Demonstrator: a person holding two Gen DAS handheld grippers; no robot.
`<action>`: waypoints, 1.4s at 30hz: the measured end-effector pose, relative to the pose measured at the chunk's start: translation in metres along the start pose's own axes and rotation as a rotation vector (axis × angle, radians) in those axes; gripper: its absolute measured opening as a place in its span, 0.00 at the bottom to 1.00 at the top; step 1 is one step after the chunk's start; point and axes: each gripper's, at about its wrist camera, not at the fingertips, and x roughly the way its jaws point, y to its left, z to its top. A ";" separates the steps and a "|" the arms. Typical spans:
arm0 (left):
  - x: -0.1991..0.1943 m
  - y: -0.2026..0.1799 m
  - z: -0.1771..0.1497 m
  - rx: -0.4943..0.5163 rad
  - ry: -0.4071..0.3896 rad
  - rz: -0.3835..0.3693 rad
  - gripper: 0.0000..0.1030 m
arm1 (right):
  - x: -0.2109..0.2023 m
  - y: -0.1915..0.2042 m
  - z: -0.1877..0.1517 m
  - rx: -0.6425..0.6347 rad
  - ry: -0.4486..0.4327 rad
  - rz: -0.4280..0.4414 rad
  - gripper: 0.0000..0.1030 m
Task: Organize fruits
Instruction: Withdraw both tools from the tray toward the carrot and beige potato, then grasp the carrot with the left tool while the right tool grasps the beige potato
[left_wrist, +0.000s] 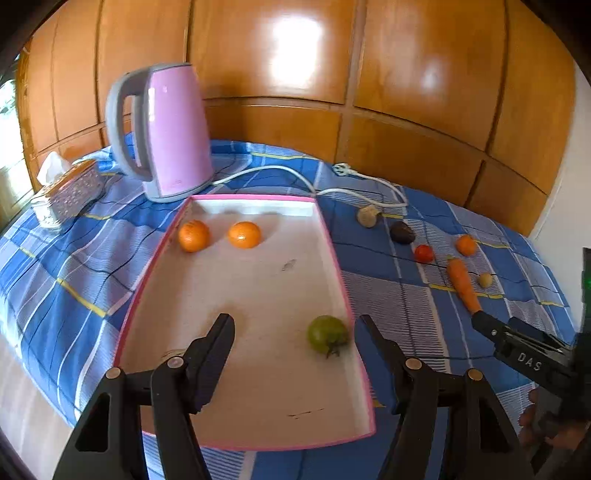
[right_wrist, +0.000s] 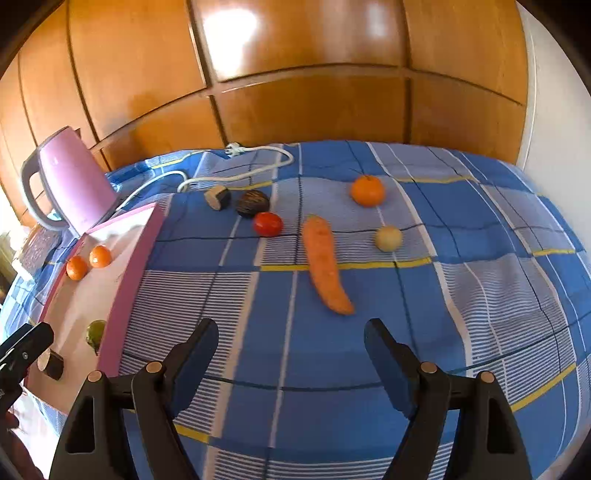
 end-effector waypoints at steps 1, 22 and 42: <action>0.000 -0.003 0.001 0.006 0.000 -0.005 0.66 | 0.001 -0.003 0.000 0.007 0.001 -0.002 0.80; 0.035 -0.058 0.017 0.083 0.054 -0.111 0.66 | 0.014 -0.054 0.006 0.089 0.030 -0.042 0.80; 0.089 -0.122 0.032 0.114 0.132 -0.216 0.65 | 0.058 -0.088 0.063 0.082 0.023 -0.048 0.49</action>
